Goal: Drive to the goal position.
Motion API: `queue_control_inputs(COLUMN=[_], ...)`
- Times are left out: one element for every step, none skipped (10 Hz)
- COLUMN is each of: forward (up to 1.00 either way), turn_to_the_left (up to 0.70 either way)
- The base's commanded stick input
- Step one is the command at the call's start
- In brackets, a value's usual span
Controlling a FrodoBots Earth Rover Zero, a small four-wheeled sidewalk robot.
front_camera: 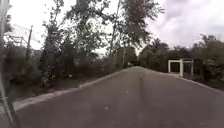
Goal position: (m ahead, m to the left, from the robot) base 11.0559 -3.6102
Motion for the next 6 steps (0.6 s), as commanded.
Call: queue_control_inputs(forward=[0.7,0.7,0.7,0.7,0.7,0.7], turn_to_the_left=[0.0,0.0,0.0,-0.02,-0.07,-0.31])
